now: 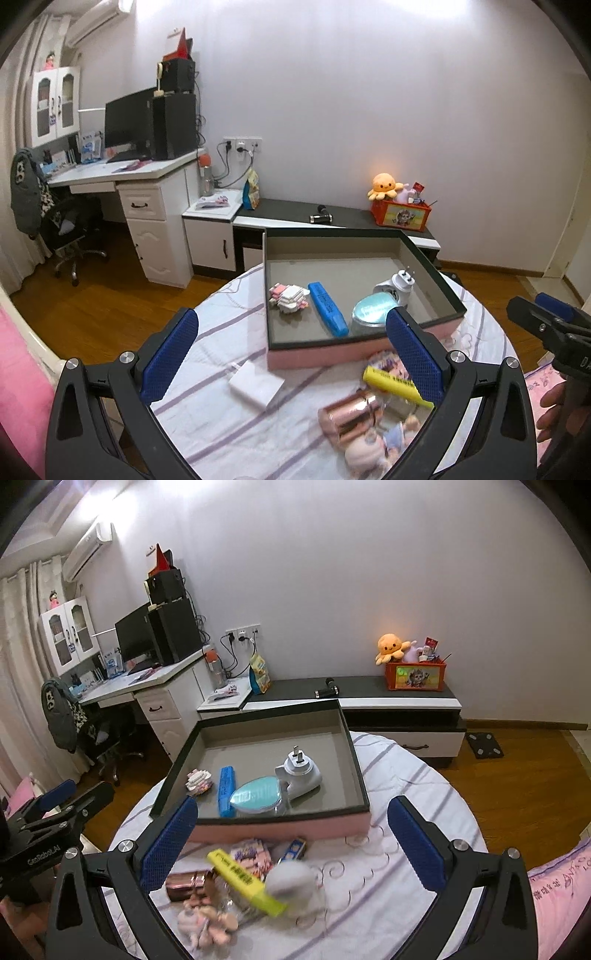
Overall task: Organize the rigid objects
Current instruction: 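Move both grippers back toward the white charger and silver astronaut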
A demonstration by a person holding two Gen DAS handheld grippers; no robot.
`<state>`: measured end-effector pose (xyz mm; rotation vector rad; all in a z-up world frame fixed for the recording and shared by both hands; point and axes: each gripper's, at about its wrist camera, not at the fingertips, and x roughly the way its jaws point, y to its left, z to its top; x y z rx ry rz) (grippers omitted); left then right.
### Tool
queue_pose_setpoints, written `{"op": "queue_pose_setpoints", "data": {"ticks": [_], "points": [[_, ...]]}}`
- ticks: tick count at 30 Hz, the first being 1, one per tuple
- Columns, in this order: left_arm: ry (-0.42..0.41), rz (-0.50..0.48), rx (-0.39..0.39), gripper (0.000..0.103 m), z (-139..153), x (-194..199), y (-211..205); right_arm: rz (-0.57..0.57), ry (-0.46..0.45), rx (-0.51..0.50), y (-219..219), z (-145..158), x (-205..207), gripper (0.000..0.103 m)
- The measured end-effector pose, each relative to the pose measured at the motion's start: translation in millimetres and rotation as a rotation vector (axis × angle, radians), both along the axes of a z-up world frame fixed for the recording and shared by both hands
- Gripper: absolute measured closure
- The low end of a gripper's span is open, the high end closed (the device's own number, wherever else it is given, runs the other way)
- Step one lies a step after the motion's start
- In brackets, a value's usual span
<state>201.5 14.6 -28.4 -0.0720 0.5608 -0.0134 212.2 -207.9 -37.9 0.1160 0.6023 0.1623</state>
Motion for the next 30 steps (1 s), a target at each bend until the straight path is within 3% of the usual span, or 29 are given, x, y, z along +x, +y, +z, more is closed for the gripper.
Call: {"op": "queue_pose_setpoints", "data": {"ticks": [15, 30], "points": [[0.063, 0.023, -0.019, 0.000, -28, -70, 8, -0.061, 0.067, -0.015, -19, -34, -68, 0.000], [0.075, 0.042, -0.031, 0.000, -33, -81, 19, -0.043, 0.085, -0.028, -13, -38, -77, 0.000]]}}
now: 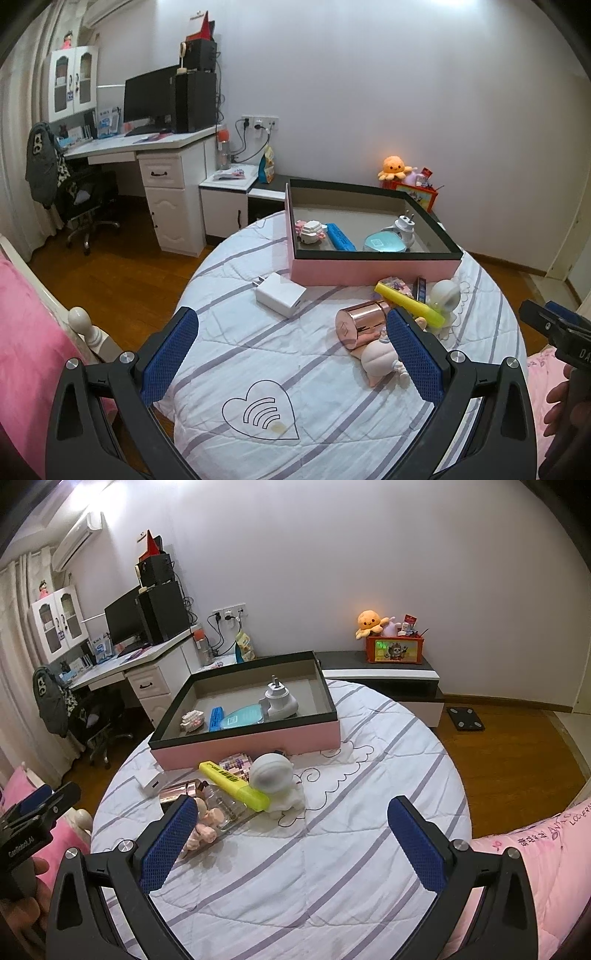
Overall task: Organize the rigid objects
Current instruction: 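Move both grippers back toward the white charger and silver astronaut, then grasp white charger with left gripper while right gripper grasps silver astronaut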
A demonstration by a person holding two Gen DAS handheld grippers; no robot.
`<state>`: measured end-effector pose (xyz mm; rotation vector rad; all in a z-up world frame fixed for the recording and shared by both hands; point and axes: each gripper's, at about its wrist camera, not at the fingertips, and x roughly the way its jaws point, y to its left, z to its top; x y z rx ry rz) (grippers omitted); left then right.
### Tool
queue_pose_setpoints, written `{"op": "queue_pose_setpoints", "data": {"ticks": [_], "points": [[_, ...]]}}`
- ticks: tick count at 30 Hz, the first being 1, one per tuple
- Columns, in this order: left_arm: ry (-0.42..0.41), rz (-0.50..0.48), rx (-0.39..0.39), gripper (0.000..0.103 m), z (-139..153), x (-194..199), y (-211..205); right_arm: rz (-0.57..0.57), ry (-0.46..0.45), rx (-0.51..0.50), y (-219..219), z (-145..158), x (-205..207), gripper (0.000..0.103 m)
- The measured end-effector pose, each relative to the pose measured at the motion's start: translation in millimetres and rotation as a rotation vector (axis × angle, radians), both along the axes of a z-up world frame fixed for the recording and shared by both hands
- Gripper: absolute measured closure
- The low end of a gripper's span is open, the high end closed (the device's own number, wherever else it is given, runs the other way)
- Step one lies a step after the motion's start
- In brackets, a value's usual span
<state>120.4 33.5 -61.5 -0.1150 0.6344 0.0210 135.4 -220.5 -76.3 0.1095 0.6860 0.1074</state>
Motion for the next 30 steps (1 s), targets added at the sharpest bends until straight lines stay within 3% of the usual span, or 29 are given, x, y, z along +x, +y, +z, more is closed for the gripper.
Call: {"op": "queue_pose_setpoints", "data": {"ticks": [11, 22, 28, 30], "points": [[0.071, -0.001, 0.004, 0.000, -24, 31, 5, 0.004, 0.067, -0.007, 4, -18, 26, 0.000], [0.189, 0.004, 0.037, 0.000, -73, 104, 17, 0.036, 0.155, -0.004, 14, -48, 78, 0.000], [0.264, -0.038, 0.083, 0.000, -105, 135, 15, 0.043, 0.198, 0.002, 14, -63, 103, 0.000], [0.281, -0.052, 0.065, 0.000, -109, 143, 17, 0.062, 0.214, 0.010, 15, -69, 110, 0.000]]}}
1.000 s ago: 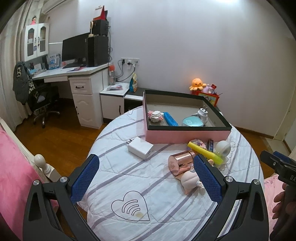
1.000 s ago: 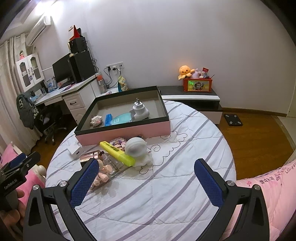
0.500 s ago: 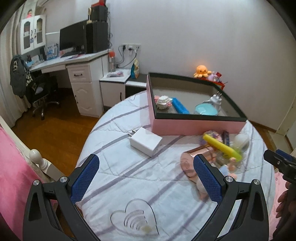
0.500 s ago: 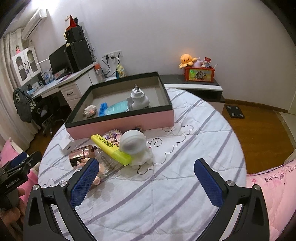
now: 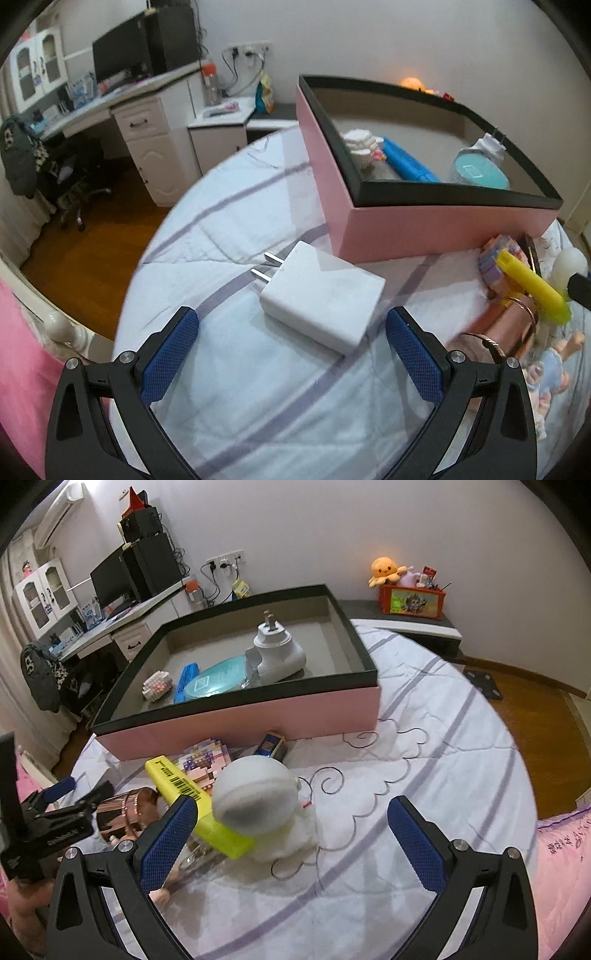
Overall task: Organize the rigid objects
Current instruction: 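Grasp white charger with left gripper while right gripper grasps silver astronaut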
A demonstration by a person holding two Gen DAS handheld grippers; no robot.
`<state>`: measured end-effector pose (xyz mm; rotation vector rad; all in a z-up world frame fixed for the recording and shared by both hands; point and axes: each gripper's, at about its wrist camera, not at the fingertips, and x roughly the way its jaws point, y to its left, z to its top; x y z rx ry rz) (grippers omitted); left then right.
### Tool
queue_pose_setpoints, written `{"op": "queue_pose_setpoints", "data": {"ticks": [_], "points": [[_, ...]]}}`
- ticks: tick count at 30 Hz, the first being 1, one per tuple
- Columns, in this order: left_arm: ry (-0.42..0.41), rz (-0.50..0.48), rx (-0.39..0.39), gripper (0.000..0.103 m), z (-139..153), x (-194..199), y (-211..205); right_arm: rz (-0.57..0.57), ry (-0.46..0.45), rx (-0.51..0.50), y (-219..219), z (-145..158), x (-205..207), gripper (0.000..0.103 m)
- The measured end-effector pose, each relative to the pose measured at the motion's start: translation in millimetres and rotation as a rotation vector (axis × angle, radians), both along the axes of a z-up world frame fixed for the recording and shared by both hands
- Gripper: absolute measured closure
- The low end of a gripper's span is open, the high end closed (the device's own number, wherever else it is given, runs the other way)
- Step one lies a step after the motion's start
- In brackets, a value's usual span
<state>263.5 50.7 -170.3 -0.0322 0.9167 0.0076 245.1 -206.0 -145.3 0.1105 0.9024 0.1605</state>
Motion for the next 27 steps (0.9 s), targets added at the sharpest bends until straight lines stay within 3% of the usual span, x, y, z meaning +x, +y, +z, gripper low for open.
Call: {"op": "queue_pose_setpoints", "data": {"ticks": [6, 8, 10, 16, 27], "points": [[0.009, -0.027, -0.023, 0.004, -2, 17, 4, 0.022, 0.017, 0.039, -3, -12, 12, 0.003], [0.004, -0.046, -0.019, 0.014, -1, 15, 2, 0.027, 0.024, 0.031, -3, -13, 13, 0.010], [-0.012, -0.070, -0.011, 0.030, 1, 12, -3, 0.040, 0.036, 0.030, -4, -15, 12, 0.027], [-0.028, -0.052, -0.080, 0.032, 4, 2, 3, 0.058, 0.017, 0.037, -4, -14, 4, 0.050], [-0.053, -0.053, -0.096, 0.032, 14, -28, -1, 0.054, -0.014, 0.064, -17, -2, -8, 0.050]]}}
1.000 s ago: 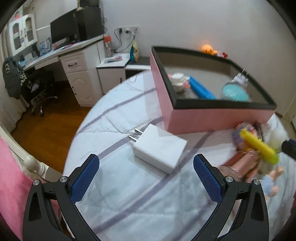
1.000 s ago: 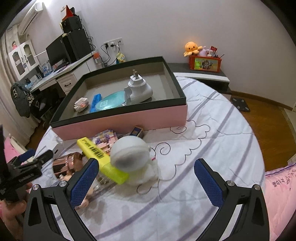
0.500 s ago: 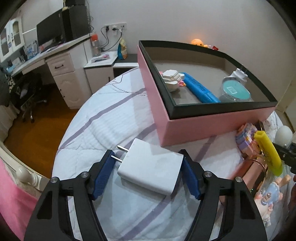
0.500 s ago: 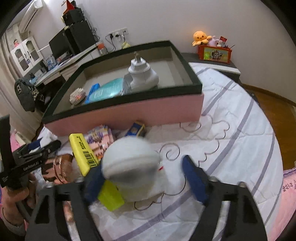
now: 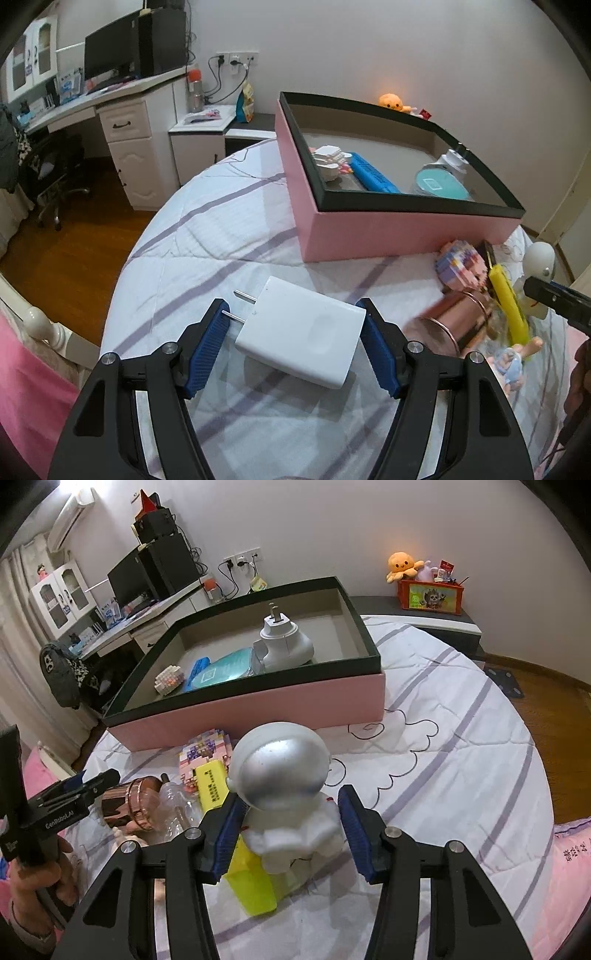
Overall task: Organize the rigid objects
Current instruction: 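Place charger in pink box with left gripper while right gripper places astronaut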
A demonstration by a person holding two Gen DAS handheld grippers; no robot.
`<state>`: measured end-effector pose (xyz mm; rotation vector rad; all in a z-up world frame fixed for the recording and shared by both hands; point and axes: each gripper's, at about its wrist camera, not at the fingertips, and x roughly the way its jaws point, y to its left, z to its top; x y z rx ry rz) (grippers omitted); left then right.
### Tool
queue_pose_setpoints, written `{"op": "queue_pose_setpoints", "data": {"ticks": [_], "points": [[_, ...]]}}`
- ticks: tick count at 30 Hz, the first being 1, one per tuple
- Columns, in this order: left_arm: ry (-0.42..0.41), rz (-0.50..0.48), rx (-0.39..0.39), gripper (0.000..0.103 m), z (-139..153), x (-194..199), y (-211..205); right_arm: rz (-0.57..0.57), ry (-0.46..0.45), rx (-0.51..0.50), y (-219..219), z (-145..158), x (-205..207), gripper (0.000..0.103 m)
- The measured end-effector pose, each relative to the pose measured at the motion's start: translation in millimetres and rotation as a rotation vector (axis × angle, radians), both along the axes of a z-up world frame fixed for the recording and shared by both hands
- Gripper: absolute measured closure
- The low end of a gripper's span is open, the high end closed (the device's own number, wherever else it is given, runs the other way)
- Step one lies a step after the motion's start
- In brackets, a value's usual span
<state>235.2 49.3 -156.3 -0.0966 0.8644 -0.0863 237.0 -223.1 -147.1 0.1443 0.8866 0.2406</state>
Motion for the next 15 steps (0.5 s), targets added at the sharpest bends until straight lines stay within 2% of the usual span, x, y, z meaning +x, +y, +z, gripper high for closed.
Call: {"op": "queue_pose_setpoints", "data": {"ticks": [8, 15], "points": [[-0.036, -0.014, 0.001, 0.032, 16, -12, -7, 0.002, -0.026, 0.015, -1, 8, -7, 0.050], [-0.087, -0.037, -0.001, 0.032, 42, -15, -15, 0.016, -0.063, 0.039, -1, 24, -13, 0.050]]}}
